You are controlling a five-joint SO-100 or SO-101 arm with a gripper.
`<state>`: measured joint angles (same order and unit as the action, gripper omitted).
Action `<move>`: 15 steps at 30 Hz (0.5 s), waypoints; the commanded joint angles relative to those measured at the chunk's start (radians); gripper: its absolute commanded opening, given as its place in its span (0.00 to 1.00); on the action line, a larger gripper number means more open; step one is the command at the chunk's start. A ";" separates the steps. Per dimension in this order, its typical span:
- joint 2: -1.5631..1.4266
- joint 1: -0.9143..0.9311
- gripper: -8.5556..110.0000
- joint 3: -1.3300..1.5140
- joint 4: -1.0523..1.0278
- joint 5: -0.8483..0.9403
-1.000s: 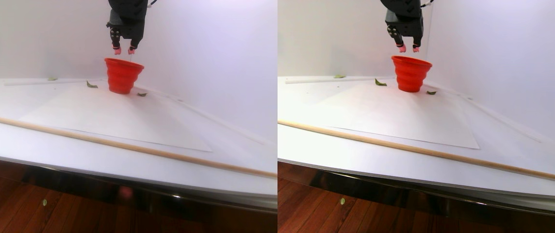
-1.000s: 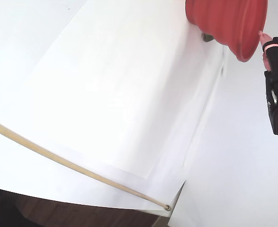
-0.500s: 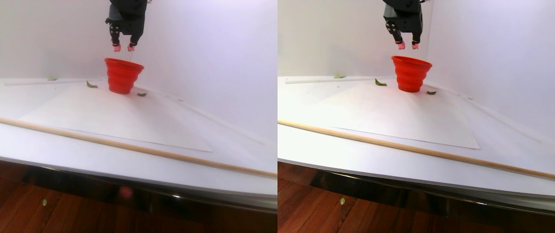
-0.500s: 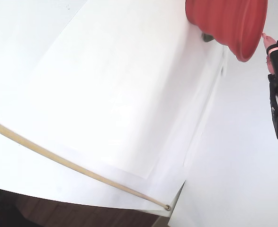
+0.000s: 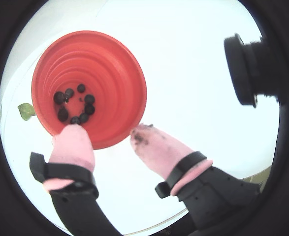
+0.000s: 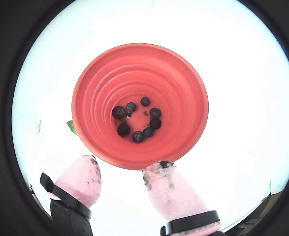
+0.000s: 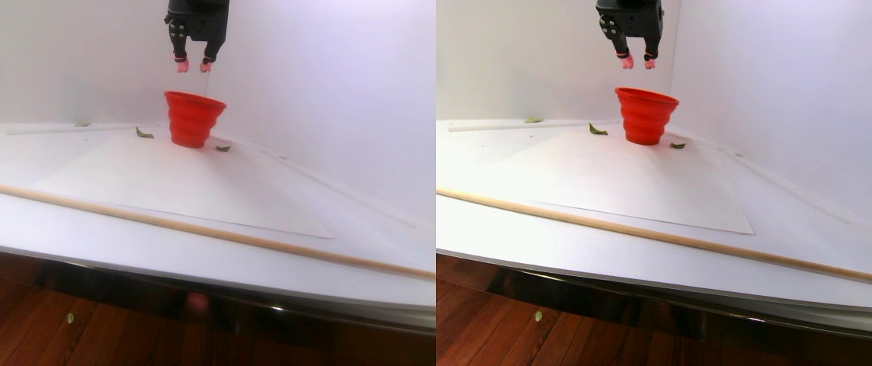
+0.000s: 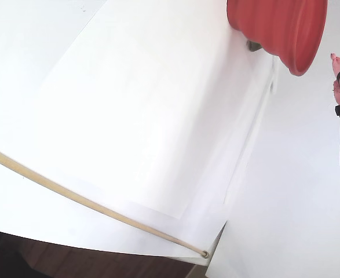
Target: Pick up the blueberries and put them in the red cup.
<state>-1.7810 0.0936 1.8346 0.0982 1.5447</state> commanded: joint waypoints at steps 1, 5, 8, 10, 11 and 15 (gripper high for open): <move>-0.167 0.012 0.21 -0.008 -0.015 -0.018; -0.195 0.011 0.21 0.025 -0.028 -0.032; -0.216 0.009 0.21 0.034 -0.060 -0.052; -0.235 0.009 0.21 0.046 -0.078 -0.067; -0.244 0.011 0.21 0.055 -0.084 -0.075; -0.284 0.008 0.21 0.094 -0.110 -0.110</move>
<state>-1.9159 0.0936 1.9436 -0.0077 1.4573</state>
